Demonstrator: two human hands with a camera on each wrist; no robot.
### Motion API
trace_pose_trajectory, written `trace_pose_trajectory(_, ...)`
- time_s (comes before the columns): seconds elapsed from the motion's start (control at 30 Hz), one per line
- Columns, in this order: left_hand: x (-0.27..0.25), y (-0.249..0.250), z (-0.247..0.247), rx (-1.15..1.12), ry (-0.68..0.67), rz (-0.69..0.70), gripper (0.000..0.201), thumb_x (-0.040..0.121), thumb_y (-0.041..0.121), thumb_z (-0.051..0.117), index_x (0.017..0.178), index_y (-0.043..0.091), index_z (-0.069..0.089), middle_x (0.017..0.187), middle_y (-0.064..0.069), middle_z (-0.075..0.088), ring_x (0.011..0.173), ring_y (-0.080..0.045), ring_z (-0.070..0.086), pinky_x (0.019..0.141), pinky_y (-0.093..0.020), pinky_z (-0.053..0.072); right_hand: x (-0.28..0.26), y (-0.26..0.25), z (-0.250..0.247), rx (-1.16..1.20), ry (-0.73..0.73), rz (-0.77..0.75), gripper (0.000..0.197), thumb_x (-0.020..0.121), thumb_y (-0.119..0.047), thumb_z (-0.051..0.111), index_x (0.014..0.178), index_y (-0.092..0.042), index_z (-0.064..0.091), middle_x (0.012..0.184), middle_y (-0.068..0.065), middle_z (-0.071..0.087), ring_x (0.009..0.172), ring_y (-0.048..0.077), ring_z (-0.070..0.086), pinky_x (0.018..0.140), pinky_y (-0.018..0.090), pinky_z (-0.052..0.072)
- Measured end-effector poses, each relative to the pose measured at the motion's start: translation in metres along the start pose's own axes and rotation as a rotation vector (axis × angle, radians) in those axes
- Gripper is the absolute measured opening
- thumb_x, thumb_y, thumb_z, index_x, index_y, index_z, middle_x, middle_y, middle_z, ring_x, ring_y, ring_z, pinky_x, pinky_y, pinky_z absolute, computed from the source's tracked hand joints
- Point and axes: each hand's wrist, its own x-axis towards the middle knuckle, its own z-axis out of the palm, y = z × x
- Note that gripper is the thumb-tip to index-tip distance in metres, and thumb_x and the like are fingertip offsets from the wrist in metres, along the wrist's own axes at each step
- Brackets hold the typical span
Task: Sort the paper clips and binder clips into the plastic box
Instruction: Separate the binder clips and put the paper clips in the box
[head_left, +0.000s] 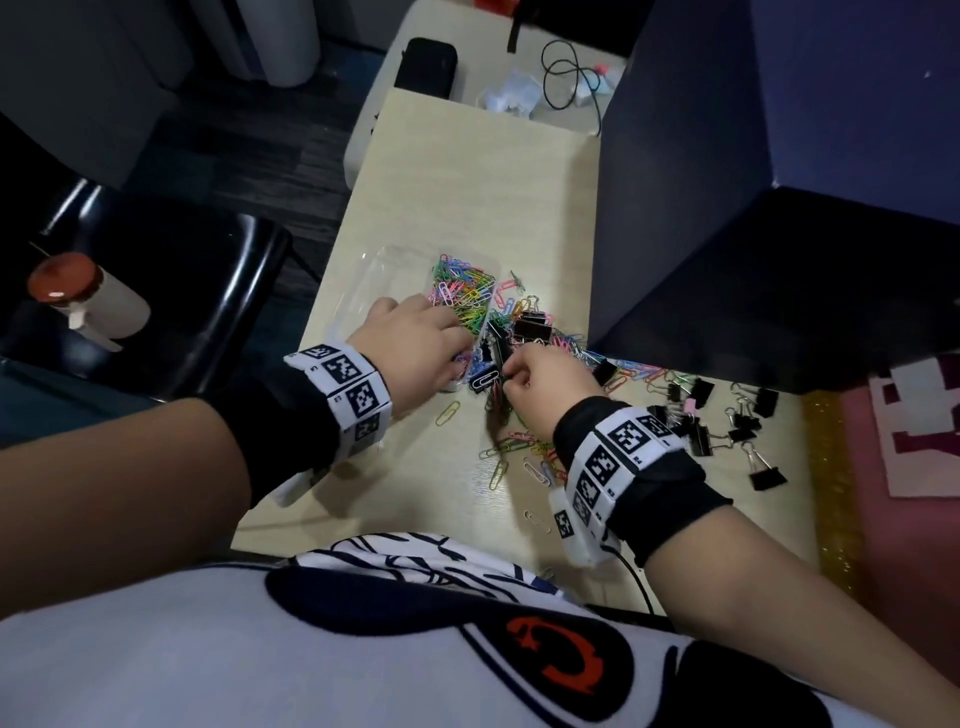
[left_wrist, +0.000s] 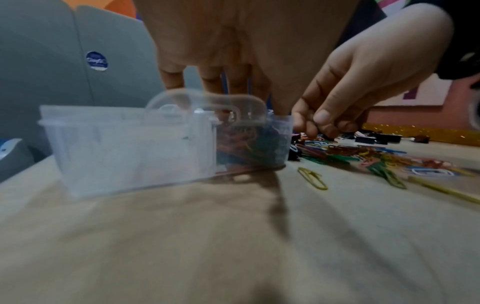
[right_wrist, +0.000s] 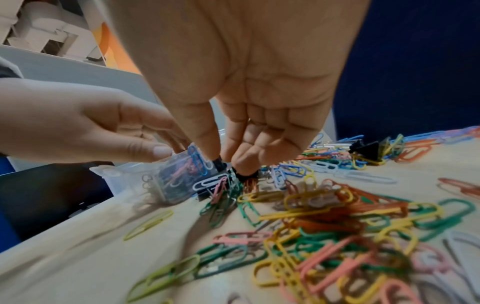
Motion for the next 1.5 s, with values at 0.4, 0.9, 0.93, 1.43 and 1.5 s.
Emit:
trace_pose_trajectory(0.4, 0.007, -0.009, -0.014, -0.271, 0.172, -0.186, 0.020, 0.093, 0.035, 0.052, 0.098, 0.019, 0.063, 0.101, -0.003, 0.062, 0.104, -0.029, 0.052, 0.089, -0.040, 0.042, -0.010, 0.021, -0.012, 0.005, 0.050, 0.059, 0.015, 0.093, -0.020, 0.051, 0.101, -0.020, 0.064, 0.098, 0.000, 0.064, 0.094, 0.021, 0.060, 0.082, 0.030, 0.049)
trace_pose_trajectory(0.9, -0.002, 0.064, 0.003, 0.000, -0.167, 0.191, 0.029, 0.094, 0.015, 0.042, 0.120, 0.013, 0.055, 0.117, -0.009, 0.053, 0.106, -0.030, 0.055, 0.084, -0.038, 0.049, -0.039, 0.068, -0.009, -0.154, -0.022, -0.031, 0.027, 0.093, -0.011, 0.043, 0.109, -0.022, 0.062, 0.119, 0.005, 0.049, 0.107, 0.024, 0.053, 0.091, 0.029, 0.043)
trace_pose_trajectory(0.93, -0.002, 0.068, 0.006, 0.031, -0.215, 0.205, 0.028, 0.094, 0.015, 0.042, 0.120, 0.013, 0.055, 0.116, -0.008, 0.052, 0.105, -0.029, 0.055, 0.084, -0.038, 0.049, -0.039, 0.073, -0.012, -0.133, 0.012, 0.024, 0.026, 0.092, -0.010, 0.044, 0.109, -0.021, 0.060, 0.119, 0.005, 0.048, 0.106, 0.024, 0.054, 0.089, 0.029, 0.043)
trace_pose_trajectory(1.43, 0.024, 0.091, 0.004, 0.005, -0.187, 0.153, 0.035, 0.093, 0.020, 0.043, 0.127, 0.020, 0.049, 0.128, -0.006, 0.044, 0.115, -0.027, 0.045, 0.091, -0.043, 0.046, -0.020, 0.095, -0.026, -0.115, 0.134, -0.081, 0.042, 0.095, -0.022, 0.047, 0.137, -0.020, 0.044, 0.142, 0.003, 0.036, 0.125, 0.027, 0.040, 0.104, 0.035, 0.036)
trace_pose_trajectory(1.5, 0.032, 0.093, 0.003, 0.041, -0.154, 0.117, 0.040, 0.092, 0.021, 0.045, 0.133, 0.021, 0.044, 0.137, -0.004, 0.039, 0.122, -0.026, 0.040, 0.094, -0.043, 0.042, -0.017, 0.095, -0.021, -0.169, 0.084, -0.079, 0.041, 0.095, -0.026, 0.049, 0.135, -0.019, 0.045, 0.138, 0.005, 0.039, 0.124, 0.029, 0.040, 0.104, 0.038, 0.038)
